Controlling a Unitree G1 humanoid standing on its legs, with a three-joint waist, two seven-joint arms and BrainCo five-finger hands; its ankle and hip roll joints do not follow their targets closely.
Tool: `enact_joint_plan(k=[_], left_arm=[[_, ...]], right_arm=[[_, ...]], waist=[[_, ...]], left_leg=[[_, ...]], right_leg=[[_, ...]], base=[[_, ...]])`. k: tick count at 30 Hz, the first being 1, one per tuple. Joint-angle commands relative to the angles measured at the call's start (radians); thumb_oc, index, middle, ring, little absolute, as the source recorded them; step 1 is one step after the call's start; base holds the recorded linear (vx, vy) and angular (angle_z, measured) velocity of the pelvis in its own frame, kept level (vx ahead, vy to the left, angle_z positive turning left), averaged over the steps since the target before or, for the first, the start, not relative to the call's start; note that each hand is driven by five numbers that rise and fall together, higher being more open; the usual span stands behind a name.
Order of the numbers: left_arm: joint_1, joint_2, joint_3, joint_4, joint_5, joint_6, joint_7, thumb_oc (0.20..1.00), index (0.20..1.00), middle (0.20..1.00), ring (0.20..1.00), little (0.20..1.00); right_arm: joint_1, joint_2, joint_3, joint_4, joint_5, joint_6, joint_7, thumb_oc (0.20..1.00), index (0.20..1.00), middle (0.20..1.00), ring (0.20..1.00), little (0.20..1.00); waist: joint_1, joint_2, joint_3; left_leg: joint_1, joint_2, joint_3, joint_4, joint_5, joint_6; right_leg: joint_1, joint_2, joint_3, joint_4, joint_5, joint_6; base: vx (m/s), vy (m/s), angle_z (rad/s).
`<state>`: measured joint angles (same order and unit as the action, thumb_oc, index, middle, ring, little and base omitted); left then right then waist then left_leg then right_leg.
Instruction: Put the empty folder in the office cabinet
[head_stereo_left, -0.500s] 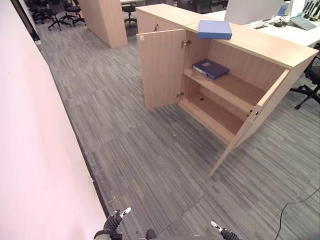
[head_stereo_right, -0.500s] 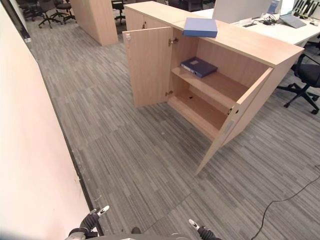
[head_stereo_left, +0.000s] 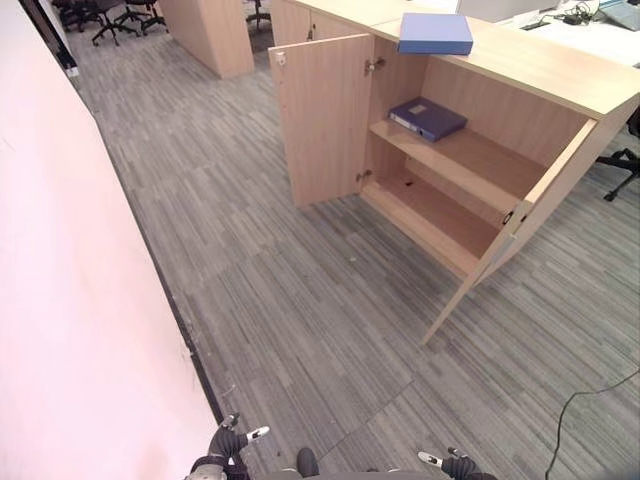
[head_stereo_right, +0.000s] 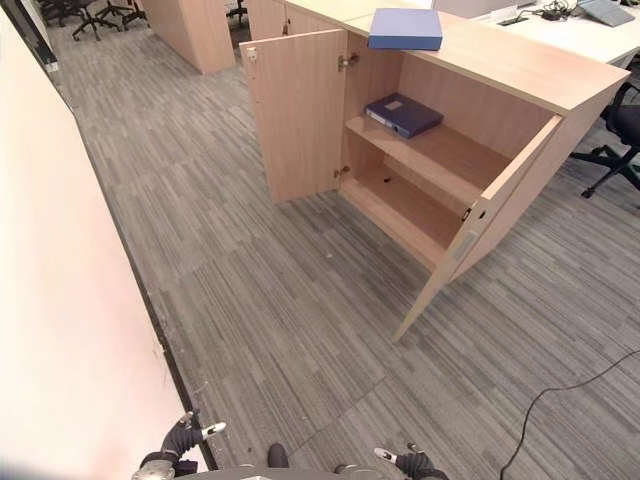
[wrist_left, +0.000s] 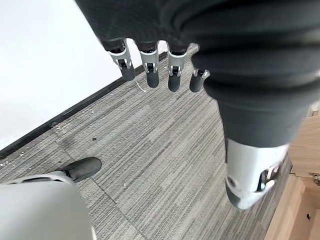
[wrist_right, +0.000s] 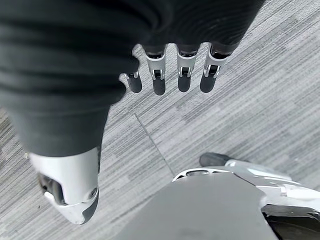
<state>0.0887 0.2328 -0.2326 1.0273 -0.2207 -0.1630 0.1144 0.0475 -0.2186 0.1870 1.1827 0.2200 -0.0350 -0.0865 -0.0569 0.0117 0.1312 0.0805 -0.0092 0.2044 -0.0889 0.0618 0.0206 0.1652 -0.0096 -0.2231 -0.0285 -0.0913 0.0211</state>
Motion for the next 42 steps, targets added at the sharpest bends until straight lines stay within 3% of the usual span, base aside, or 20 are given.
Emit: enact_joint_plan(k=[1,42], left_arm=[[-0.050,-0.030,0.020,0.054,-0.044,-0.023,-0.029,1.000,1.000,1.000,1.000,1.000],[-0.048,-0.031,0.038,0.136,-0.044,-0.006,-0.049,1.000,1.000,1.000,1.000,1.000]], right_arm=[[-0.048,0.013,0.030,0.029,0.042,-0.017,0.012,1.000,1.000,1.000,1.000,1.000],[-0.076,0.001,0.028,0.109,0.034,-0.005,0.032,1.000,1.000,1.000,1.000,1.000]], waist=[[-0.008,-0.009,-0.001],[0.018,-0.014,0.005]], left_leg=[[0.035,0.020,0.056,0.002,-0.074,-0.054],[0.037,0.037,0.019,0.002,-0.049,-0.070]], right_leg=[[-0.029,-0.038,-0.050,-0.059,0.099,0.069],[-0.010,-0.020,-0.081,-0.059,0.070,0.046]], base=[[0.00,0.000,0.00],[0.00,-0.018,0.04]])
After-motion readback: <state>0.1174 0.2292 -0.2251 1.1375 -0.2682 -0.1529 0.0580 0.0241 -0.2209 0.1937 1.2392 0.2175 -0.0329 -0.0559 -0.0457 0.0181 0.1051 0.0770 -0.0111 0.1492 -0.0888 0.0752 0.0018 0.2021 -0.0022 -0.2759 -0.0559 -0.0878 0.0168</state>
